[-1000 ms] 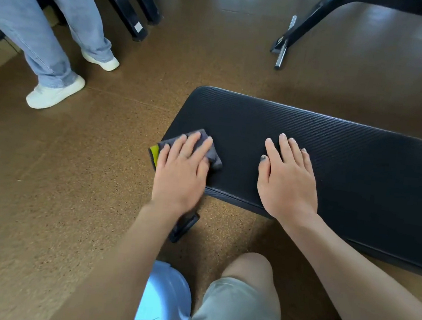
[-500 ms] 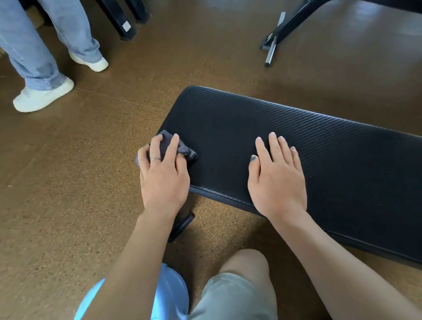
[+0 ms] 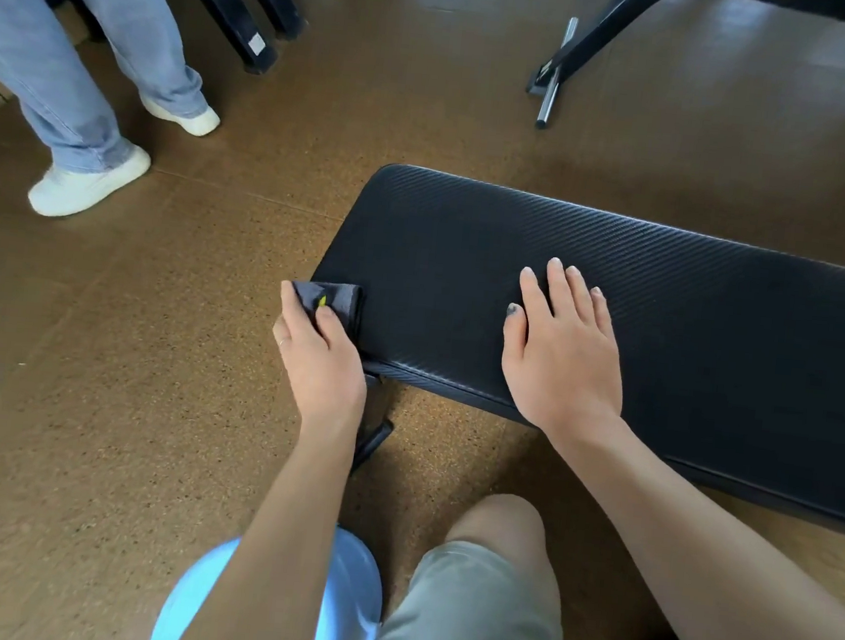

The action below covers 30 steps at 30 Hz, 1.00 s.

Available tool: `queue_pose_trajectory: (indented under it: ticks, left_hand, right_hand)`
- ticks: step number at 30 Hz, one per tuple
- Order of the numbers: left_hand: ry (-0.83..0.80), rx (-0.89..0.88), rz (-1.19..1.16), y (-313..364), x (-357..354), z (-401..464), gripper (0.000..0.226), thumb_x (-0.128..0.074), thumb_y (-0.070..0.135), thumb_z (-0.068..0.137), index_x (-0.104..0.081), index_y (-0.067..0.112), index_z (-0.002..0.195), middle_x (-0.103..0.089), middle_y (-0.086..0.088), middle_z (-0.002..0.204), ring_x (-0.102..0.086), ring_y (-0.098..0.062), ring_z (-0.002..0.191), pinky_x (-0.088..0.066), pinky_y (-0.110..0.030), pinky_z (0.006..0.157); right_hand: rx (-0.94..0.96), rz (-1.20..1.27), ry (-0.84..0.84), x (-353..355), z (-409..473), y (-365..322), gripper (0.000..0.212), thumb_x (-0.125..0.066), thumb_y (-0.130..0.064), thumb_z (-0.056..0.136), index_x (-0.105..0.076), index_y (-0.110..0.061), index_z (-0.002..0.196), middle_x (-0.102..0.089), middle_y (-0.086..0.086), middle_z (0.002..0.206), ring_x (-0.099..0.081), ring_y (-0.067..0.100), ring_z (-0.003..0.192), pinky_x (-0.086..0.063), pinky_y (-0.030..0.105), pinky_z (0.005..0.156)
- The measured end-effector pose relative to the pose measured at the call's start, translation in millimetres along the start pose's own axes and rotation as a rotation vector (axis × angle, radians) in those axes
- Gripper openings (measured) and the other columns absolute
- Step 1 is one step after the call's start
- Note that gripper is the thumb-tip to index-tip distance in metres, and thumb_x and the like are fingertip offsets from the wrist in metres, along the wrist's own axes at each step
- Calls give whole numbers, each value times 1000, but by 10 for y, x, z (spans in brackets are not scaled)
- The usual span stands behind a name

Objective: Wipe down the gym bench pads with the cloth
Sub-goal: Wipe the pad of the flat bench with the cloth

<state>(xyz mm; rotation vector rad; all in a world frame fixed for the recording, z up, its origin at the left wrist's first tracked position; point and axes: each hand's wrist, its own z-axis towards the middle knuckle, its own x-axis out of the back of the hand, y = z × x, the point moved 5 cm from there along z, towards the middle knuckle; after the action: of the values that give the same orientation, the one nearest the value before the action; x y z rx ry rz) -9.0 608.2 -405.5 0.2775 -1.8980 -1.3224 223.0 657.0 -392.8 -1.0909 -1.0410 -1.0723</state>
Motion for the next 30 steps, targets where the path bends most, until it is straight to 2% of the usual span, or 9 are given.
queue_pose_trajectory:
  ticks: [4,7,9,12,16,20,25,27,30]
  left_hand:
    - [-21,11,117,98,-20,433,43,-34,30,111,-47,20,150,-50,-10,148,-50,-31,134,-41,-45,113]
    - [-152,19,269,136,-1,690,44,-31,34,111,-51,16,146,-58,-13,143,-54,-35,129,-44,-46,110]
    - [-149,-115,386,163,-4,577,46,-31,33,112,-44,17,153,-51,-11,152,-45,-33,140,-36,-45,116]
    - [-89,-425,588,144,-63,92,50,-32,30,112,-33,21,160,-31,-4,168,-21,-24,157,-15,-49,128]
    - [-190,-661,749,190,-298,-335,55,-20,35,109,-33,23,161,-27,1,169,-17,-17,159,-8,-47,128]
    - [-368,-744,900,425,-525,43,54,-19,36,112,-12,30,165,-8,5,174,-1,-14,160,0,-43,128]
    - [-446,-693,937,711,-857,368,56,-16,37,112,-5,27,166,2,2,174,7,-14,160,3,-45,129]
    - [-472,-820,983,663,-830,31,57,-14,37,111,-3,24,166,3,1,174,7,-14,160,0,-47,130]
    - [-543,-988,1009,456,-653,-471,60,1,42,105,2,27,163,3,4,173,8,-14,159,-2,-45,130]
  right_hand:
    - [10,-1,17,-7,12,-4,61,-22,-43,105,-46,-16,154,-39,14,162,-33,34,152,-26,50,125]
    - [15,-8,18,0,3,-7,61,-22,-42,105,-45,-15,154,-39,14,162,-33,35,152,-25,50,125]
    - [14,-14,15,6,-10,-14,61,-20,-42,105,-44,-15,155,-38,14,162,-32,35,152,-24,49,126]
    - [9,-14,10,6,-38,-8,62,-19,-42,105,-43,-15,156,-36,14,163,-30,34,153,-24,49,126]
    - [11,-5,6,-14,-42,-3,62,-18,-42,106,-43,-15,156,-36,14,163,-30,33,153,-24,49,126]
    - [16,13,11,-25,0,19,62,-19,-43,105,-44,-16,155,-37,13,163,-31,32,153,-25,48,126]
    - [9,51,16,-21,-10,28,59,-21,-41,106,-44,-17,155,-37,12,163,-29,30,154,-24,48,126]
    - [17,55,20,-14,-41,27,58,-22,-38,107,-45,-15,155,-38,14,162,-30,30,153,-25,49,126]
    - [22,91,41,18,-61,35,55,-24,-36,109,-49,-13,152,-42,15,160,-34,31,152,-28,49,125]
